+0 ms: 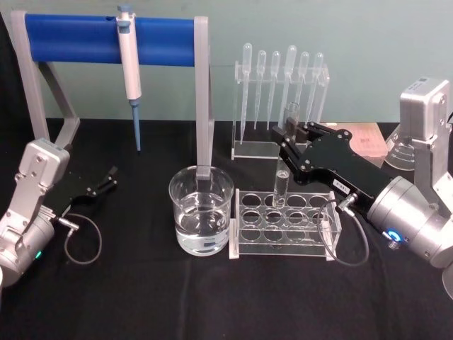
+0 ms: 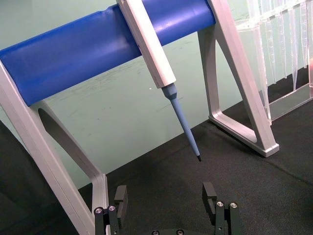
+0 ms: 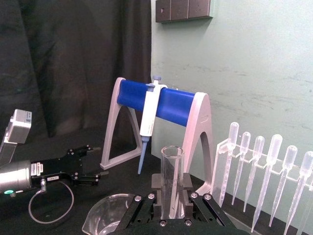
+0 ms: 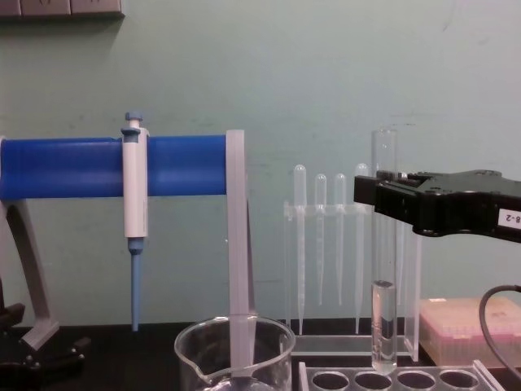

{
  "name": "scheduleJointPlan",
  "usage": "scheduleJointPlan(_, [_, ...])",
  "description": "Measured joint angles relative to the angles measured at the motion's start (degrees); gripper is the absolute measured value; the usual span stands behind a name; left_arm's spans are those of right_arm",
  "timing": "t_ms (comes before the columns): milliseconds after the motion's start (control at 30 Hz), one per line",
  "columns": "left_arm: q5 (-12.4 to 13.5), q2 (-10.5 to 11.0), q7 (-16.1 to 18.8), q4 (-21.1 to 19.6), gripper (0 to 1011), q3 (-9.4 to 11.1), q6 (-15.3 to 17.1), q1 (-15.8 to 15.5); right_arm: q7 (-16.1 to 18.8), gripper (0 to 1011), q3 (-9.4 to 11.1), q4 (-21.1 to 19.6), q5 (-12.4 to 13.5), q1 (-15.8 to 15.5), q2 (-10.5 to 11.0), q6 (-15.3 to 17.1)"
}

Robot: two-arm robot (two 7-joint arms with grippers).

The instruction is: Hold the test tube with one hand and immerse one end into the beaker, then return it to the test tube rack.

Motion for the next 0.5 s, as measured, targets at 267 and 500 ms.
scheduleJointPlan(267, [0.0, 0.0, 0.0, 0.0, 1000, 0.0, 0.0, 0.0, 0.0, 228, 0.0, 0.0, 0.0, 0.0, 0.0, 0.0])
scheduleJointPlan(500, [0.0, 0.0, 0.0, 0.0, 1000, 0.0, 0.0, 0.0, 0.0, 229, -0.1, 0.0, 0.0, 0.0, 0.0, 0.0])
